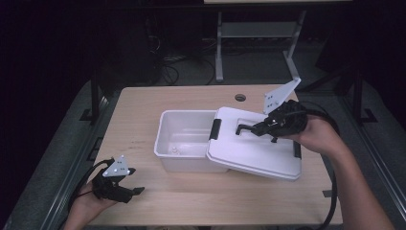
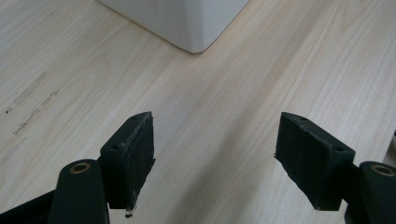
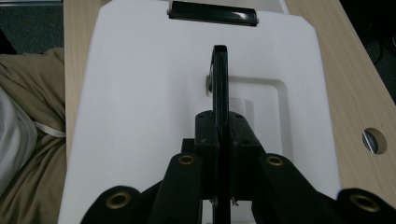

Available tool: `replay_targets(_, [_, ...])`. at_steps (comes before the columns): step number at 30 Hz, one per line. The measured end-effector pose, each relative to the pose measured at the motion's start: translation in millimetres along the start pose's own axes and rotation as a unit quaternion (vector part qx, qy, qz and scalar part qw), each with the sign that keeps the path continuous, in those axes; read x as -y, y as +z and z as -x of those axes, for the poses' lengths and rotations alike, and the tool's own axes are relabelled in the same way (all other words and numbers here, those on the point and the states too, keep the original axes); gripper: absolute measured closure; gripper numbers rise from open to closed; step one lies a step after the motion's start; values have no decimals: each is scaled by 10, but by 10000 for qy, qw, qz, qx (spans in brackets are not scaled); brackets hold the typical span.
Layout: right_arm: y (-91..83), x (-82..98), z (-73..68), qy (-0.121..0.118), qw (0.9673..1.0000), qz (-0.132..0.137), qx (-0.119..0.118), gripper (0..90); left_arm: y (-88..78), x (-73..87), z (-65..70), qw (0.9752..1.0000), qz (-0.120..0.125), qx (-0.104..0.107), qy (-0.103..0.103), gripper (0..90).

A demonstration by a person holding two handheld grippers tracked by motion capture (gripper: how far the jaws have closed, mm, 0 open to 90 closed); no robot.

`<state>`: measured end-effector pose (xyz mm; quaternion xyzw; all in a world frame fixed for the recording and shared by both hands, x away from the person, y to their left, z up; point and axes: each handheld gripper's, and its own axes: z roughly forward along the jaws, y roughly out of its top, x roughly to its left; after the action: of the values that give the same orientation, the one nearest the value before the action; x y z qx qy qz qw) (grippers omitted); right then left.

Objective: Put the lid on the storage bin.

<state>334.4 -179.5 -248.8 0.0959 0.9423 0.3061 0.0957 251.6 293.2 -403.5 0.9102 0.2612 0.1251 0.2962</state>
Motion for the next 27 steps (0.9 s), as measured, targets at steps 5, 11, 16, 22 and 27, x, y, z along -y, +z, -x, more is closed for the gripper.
replay_targets(5, [67, -74, 26, -44, 10000, 9, -29, 839, 5, 1, -4, 10000, -23, 7, 1, 277])
replay_targets(11, [174, -172, 53, -101, 9999, 9, -106, 839, -3, 20, -13, 10000, 1, 8, -26, 279])
replay_targets(16, [237, -261, 72, -185, 9997, 45, -167, 839, -4, 40, -17, 10000, 41, 39, -71, 279])
replay_targets(22, [304, -347, 110, -258, 9994, 118, -221, 839, -16, 50, -26, 10000, 50, 40, -61, 278])
replay_targets(27, [381, -430, 132, -318, 9990, 98, -292, 839, -25, 58, -28, 10000, 53, 32, -57, 278])
